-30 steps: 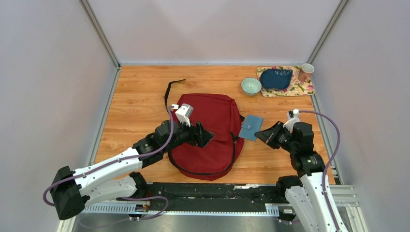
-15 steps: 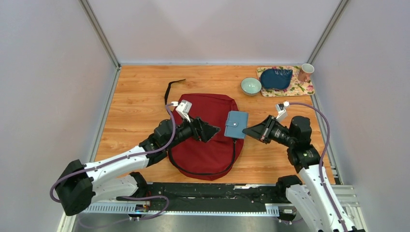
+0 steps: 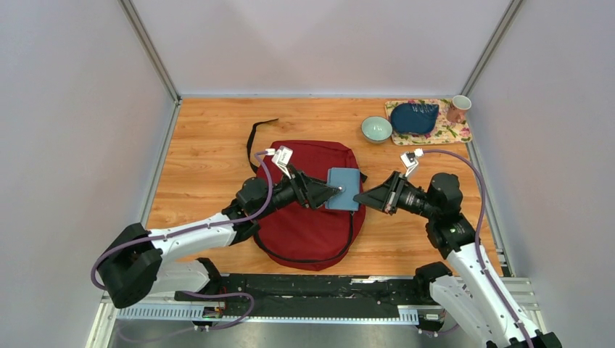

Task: Pack the student bag
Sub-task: Place the book in the student bag.

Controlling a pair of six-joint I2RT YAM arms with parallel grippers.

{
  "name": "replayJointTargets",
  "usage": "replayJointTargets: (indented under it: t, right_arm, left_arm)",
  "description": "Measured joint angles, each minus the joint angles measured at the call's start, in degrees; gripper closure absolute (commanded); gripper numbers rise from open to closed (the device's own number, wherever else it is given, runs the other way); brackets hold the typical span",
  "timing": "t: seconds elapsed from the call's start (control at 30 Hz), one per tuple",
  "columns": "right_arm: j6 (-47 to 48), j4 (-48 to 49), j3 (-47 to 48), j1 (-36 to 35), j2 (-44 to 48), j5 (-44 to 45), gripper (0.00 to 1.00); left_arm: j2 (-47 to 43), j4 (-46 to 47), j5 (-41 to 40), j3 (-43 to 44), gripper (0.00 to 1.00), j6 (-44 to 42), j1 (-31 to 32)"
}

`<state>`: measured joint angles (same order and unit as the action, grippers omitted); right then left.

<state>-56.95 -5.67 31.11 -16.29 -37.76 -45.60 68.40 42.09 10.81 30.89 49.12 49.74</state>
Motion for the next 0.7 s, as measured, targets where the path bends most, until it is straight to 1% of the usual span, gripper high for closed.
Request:
replayJointTargets:
  t: [0.07,0.17,0.2,0.27,0.3,0.33,0.37,0.4,0.43,0.47,0.53,0.63,0.7]
  right_arm:
    - [-0.15,0.44,0.0,-0.68,-0.28,0.02,1.0]
    - [-0.26,0.7,0.0,-1.42,-0.72,0.02,1.0]
    - [-0.26,0.76,0.0,-1.62,-0.85,0.02,1.0]
    - [-0.26,0.83,-0.04,-1.86,-1.14,0.04,1.0]
    - [-0.26,0.83,-0.07,-1.97,-1.25,0.07,0.98]
    - [-0.26,0.83,-0.11,-2.05,-1.46,0.09,0.95]
    - [-0.26,0.83,-0.2,-2.08,-1.57,0.13,0.83]
    - [-0.24,0.79,-0.33,-2.12,-1.64,0.28,0.75]
    - [-0.33,0.44,-0.35,-2.16,-1.66,0.5,0.67]
    - [-0.22,0.2,-0.37,-2.19,-1.7,0.68,0.54]
    - [0.35,-0.26,-0.33,-2.29,-1.75,1.09,0.42]
    - [2.62,-2.86,0.0,-2.43,-1.46,2.43,0.34]
    - [3.52,-4.35,0.09,-2.43,-1.05,3.48,0.33]
  left_arm:
    - [0.74,1.53,1.14,0.0,0.25,0.85,0.0]
    - [1.77,3.08,2.67,0.02,0.36,1.73,0.0]
    - [2.12,3.58,3.1,0.02,0.43,2.1,0.0]
    - [2.56,4.11,3.85,0.02,0.53,2.58,0.0]
    - [2.78,4.46,4.2,0.02,0.6,2.93,0.0]
    - [2.95,4.61,4.55,0.02,0.66,3.13,0.0]
    - [3.08,4.81,4.85,0.04,0.71,3.37,-0.02]
    - [3.19,5.03,5.22,0.09,0.78,3.56,-0.04]
    - [3.19,5.18,5.53,0.2,0.81,3.69,-0.04]
    - [3.19,5.49,5.86,0.26,0.83,3.87,-0.04]
    - [3.19,5.73,6.23,0.35,0.89,4.0,-0.07]
    - [3.17,4.94,6.54,0.33,0.93,3.74,-0.35]
    - [2.78,4.66,6.67,0.02,0.96,3.72,-0.61]
